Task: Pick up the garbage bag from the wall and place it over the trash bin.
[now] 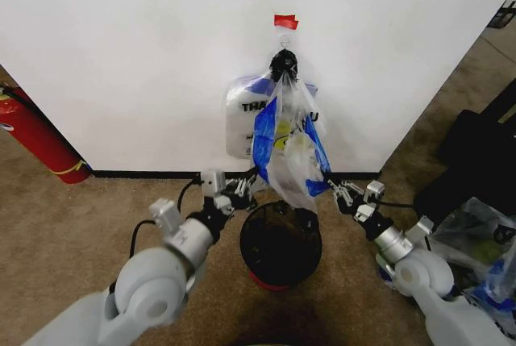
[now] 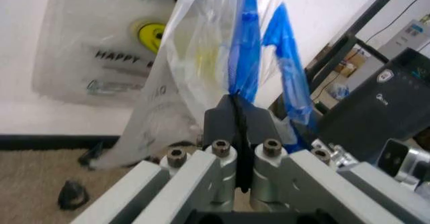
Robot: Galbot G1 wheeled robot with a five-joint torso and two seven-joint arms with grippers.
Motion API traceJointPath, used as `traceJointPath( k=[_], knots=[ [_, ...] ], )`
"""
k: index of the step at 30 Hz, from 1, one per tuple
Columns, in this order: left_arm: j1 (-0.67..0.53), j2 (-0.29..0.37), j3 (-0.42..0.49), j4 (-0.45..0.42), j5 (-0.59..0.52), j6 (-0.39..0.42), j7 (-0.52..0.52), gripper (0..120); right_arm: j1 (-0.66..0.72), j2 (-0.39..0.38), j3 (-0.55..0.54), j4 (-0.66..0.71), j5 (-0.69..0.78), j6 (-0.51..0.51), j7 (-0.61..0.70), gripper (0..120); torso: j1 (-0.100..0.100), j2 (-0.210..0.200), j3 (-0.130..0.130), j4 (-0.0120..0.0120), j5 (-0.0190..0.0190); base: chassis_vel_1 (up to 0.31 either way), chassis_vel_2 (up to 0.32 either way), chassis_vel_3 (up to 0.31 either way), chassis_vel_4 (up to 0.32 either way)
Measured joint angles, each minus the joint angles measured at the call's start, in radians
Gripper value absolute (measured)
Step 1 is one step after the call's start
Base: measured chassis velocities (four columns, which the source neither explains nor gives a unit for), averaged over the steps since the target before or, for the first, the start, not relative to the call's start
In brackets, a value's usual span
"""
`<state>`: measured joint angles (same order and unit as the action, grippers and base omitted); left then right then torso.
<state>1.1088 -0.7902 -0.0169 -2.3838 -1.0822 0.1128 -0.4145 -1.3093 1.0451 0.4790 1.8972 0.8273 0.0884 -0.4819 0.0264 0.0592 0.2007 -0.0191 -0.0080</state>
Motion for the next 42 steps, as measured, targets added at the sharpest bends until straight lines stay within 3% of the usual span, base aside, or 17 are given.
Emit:
traceJointPath(
  k=[15,23,27,33,42],
  knots=[
    [0.134,-0.001,-0.062,-0.058,0.049,-0.01,0.016,0,-0.139,0.003,0.068,0.075,-0.052,0.066,0.001,0,0.0,0.0,0.0,-0.0004,0.0,0.0,0.0,0.0,0.0],
    [0.175,0.011,-0.148,-0.118,0.052,-0.018,0.019,0,-0.239,-0.004,0.144,0.197,-0.034,0.083,0.012,0,0.0,0.0,0.0,-0.0002,0.0001,0.0,0.0,0.0,0.0],
    [0.159,0.028,-0.22,-0.12,0.027,-0.018,0.019,0,-0.262,-0.018,0.179,0.366,0.013,0.05,0.094,0,0.0,0.0,0.0,-0.0003,-0.0002,0.0,0.0,0.0,0.0],
    [0.159,0.048,-0.287,-0.12,-0.032,-0.004,0.015,0,-0.285,-0.041,0.196,0.508,0.054,0.003,0.202,0,0.0,0.0,0.0,-0.0001,-0.0003,0.0,0.0,0.0,0.0],
    [0.232,0.069,-0.368,-0.118,-0.125,0.061,-0.028,0,-0.373,-0.028,0.199,0.556,0.019,-0.021,0.217,0,0.0,0.0,0.0,-0.0001,0.0,0.0,0.0,0.0,0.0]
  ],
)
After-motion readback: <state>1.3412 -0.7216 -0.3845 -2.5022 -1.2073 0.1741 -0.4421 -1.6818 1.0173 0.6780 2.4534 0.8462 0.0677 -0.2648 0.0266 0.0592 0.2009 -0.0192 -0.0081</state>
